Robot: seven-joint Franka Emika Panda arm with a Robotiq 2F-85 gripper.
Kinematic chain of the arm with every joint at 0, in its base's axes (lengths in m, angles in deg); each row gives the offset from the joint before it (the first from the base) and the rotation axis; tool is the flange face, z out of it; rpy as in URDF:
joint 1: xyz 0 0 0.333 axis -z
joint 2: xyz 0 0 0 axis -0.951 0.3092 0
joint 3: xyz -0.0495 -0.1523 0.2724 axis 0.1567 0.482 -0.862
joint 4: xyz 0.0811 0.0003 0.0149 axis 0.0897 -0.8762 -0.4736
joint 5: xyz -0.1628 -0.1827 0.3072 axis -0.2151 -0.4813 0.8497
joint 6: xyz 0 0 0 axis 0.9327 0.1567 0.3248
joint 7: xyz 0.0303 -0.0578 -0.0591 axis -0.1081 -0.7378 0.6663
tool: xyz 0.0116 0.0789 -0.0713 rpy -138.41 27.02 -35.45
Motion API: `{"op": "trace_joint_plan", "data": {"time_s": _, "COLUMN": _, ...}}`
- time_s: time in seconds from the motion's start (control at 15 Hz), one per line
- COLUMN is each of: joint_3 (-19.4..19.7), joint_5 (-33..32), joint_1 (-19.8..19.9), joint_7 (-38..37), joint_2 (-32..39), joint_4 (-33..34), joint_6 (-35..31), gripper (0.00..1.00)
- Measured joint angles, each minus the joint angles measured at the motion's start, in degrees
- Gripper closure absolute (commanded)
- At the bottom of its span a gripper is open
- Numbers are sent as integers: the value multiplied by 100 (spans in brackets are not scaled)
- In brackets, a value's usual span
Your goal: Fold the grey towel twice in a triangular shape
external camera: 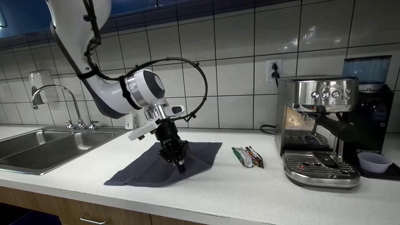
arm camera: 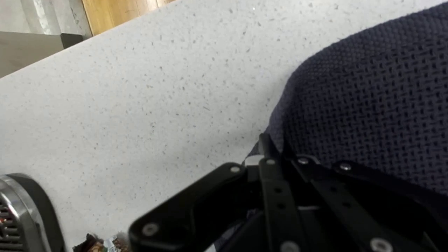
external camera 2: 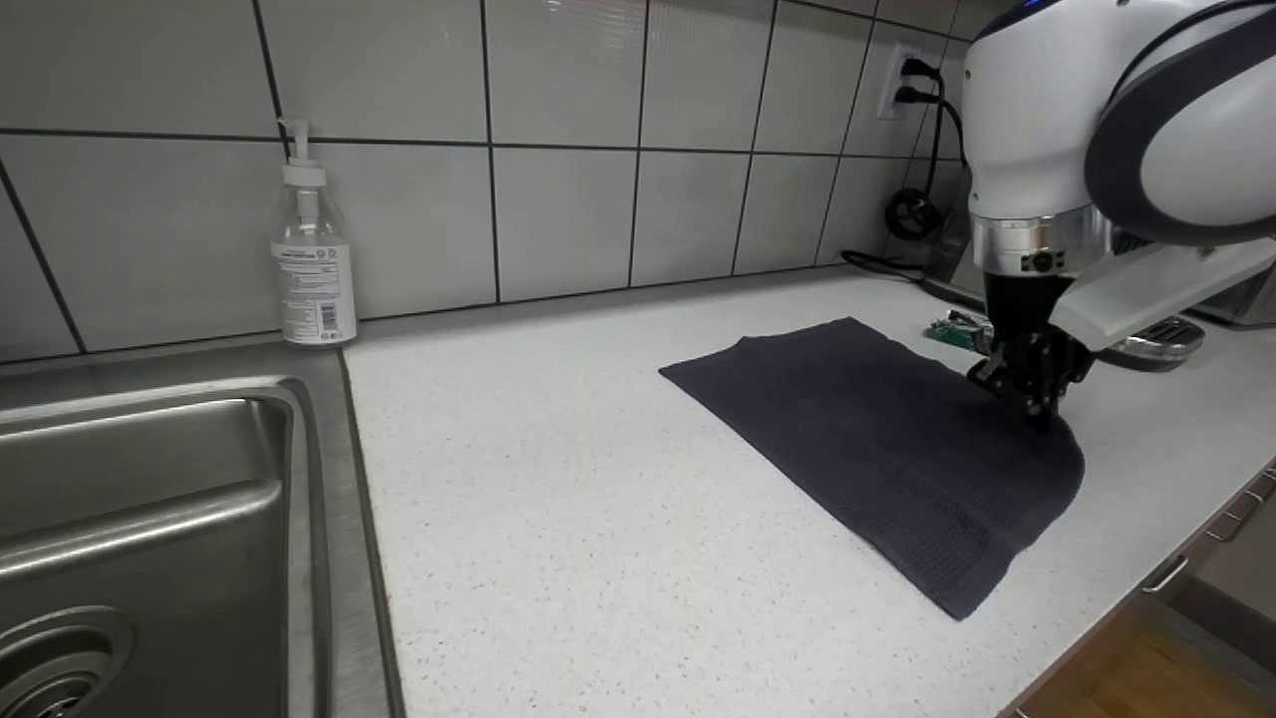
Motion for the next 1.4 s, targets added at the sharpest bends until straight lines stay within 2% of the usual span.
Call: {"op": "trace_joint_plan", "data": {"time_s": 1.4, "joint_3": -542, "joint_5": 828, "joint_1": -513, "joint_7": 18, "joint_2": -11, "joint_4": 846, "joint_6": 484, "gripper": 99}}
